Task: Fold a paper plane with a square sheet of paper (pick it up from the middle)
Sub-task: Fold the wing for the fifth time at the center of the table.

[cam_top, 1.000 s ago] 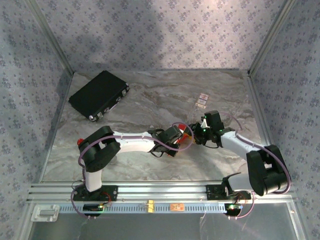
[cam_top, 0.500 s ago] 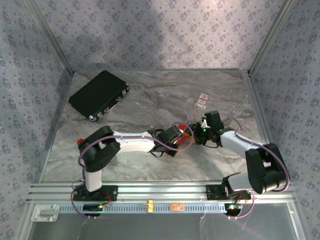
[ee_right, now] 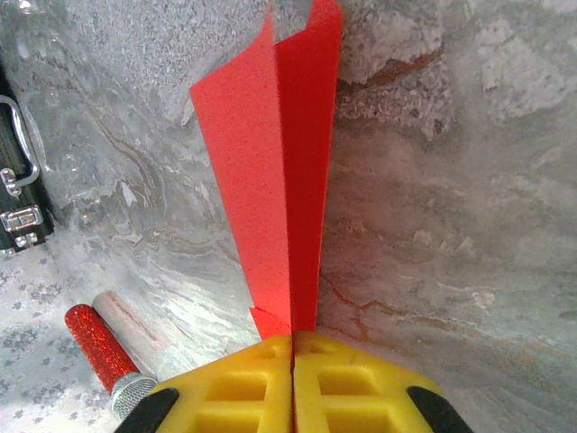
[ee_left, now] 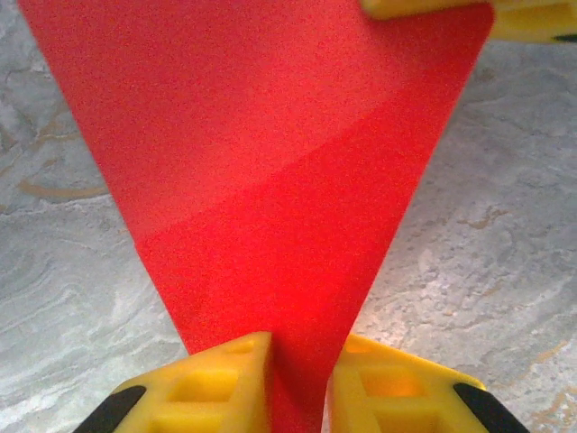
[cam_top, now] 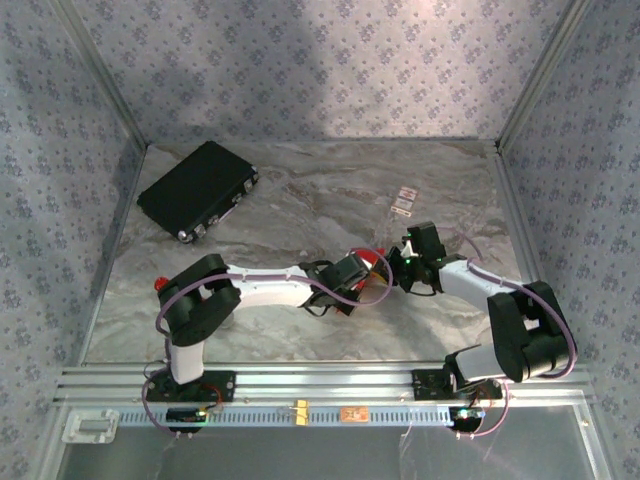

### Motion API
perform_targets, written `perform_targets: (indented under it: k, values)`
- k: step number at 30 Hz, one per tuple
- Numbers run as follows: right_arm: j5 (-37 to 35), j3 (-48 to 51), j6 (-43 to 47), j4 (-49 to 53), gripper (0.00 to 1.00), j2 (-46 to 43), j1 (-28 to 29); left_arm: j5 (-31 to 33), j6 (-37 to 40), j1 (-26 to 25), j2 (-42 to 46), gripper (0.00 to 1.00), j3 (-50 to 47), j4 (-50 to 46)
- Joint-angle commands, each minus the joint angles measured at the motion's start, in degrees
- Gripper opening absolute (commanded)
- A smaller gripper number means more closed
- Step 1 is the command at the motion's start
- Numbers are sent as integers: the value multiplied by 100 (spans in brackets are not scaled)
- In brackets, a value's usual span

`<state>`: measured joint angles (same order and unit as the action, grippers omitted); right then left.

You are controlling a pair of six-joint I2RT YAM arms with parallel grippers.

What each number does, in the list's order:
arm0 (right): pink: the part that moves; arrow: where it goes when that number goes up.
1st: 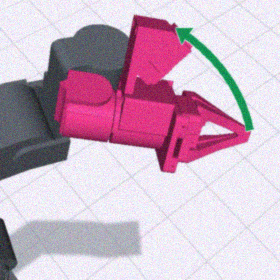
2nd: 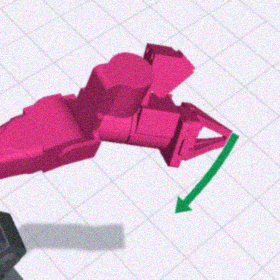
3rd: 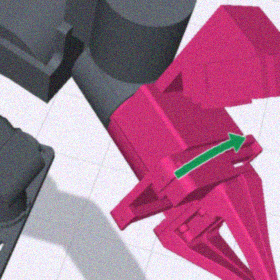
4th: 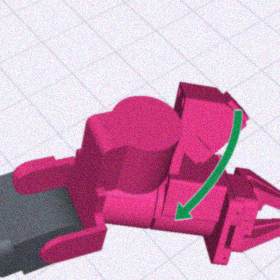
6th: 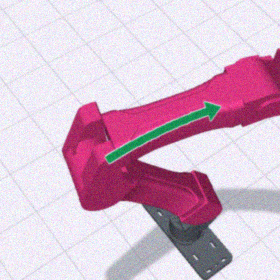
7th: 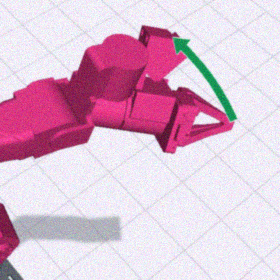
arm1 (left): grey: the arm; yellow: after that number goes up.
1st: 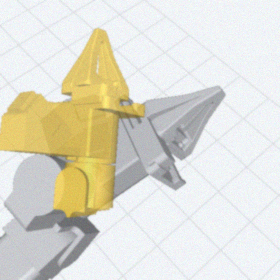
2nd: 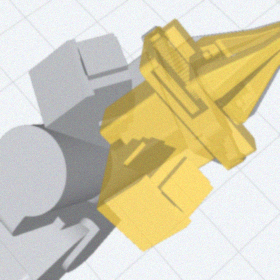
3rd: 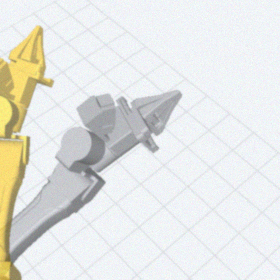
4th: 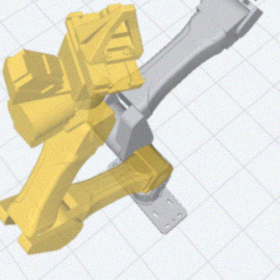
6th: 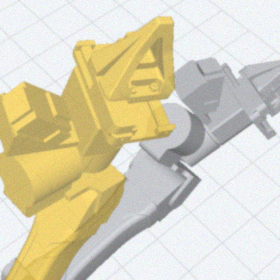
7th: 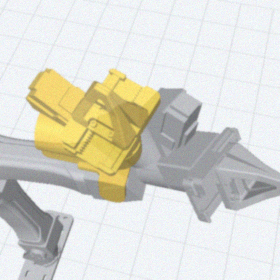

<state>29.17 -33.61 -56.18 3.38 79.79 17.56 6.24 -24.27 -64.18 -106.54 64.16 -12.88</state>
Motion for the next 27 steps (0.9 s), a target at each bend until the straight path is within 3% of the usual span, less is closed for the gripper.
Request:
perform_targets:
  k: [1, 19, 27]
  values:
    - [11, -69, -13, 41, 6, 9, 17, 224, 150, -68, 134, 21, 197, -177]
    - [-40, -41, -15, 67, 2, -46, 2, 255, 62, -88, 134, 11, 53, -189]
    - [-139, -19, 35, 178, 11, -203, 2, 77, -136, -23, 125, 5, -94, 11]
